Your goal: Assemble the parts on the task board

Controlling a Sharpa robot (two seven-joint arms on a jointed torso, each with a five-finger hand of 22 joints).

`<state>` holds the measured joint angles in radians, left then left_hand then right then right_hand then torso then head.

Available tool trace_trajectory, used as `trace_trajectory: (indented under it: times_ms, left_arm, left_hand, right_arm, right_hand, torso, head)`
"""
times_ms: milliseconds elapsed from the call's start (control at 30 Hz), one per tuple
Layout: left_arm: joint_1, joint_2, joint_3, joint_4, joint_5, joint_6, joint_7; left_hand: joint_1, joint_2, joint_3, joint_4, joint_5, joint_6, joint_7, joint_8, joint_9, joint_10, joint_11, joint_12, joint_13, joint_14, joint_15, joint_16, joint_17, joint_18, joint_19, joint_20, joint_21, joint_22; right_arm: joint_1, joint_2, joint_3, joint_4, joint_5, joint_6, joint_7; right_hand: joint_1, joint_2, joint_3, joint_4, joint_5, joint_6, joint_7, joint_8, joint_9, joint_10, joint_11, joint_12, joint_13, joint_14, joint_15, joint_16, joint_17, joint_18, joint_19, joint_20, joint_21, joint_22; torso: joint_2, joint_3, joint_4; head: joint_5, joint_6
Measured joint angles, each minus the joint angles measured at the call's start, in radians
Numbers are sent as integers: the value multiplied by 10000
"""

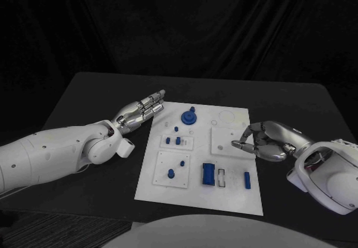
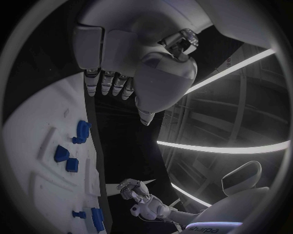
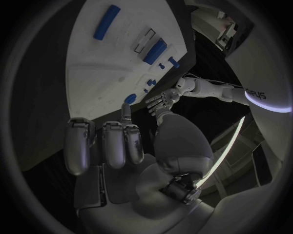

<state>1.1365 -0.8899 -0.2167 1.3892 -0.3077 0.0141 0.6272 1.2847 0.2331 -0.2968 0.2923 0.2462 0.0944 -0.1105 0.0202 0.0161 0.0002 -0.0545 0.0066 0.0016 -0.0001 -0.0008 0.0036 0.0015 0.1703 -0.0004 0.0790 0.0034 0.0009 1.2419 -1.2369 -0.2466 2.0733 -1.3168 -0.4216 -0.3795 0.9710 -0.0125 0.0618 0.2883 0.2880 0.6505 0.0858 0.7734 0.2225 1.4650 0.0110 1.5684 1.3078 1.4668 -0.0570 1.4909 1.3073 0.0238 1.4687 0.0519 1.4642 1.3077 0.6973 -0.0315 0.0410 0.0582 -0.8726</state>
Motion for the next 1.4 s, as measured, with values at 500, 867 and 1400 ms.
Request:
trace_trajectory:
  times_ms: [500,867,1400]
  left_arm:
    - [0,42,1,127,-145,-1242,396]
    - [0,106,1,80,-459,-1302,449]
    - [0,139,-1,-16,-584,-1035,464]
  left_hand:
    - [-245,-168,-118,-12,-711,-408,-1505,-49,-54,28,-712,0,-5,4,-279,0,-1,0,-3,-205,0,1]
    - [32,-34,-18,-27,18,-371,-1072,-49,-52,-5,-454,0,-7,-1,-197,0,-6,0,-3,14,0,3]
    - [475,126,161,-12,955,-314,-729,-49,-51,-4,-167,0,-4,4,13,0,-3,-1,-4,158,0,5]
  right_arm:
    - [95,253,-15,-414,1237,3118,-2229]
    - [-151,512,-12,-327,344,3859,-2837]
    - [-667,664,50,-388,-511,4196,-2968]
  right_hand:
    - [1311,-363,72,-389,244,1323,-394,282,1358,0,-337,0,-2,2,-275,-110,0,0,-33,-227,-131,-1]
    - [1291,-345,-276,-249,-1355,1773,-592,178,2086,18,-488,0,-3,2,-467,-110,0,-1,-53,-412,-132,-2]
    - [1607,-142,-463,-366,-1095,2260,-388,-1752,1845,0,-428,-1,-4,2,-394,-244,-53,-1,-25,-384,-294,-3]
  torso:
    - [8,12,-17]
    - [-10,15,-25]
    - [-9,11,-29]
  head:
    - [-29,0]
    - [-81,0]
    - [-135,0]
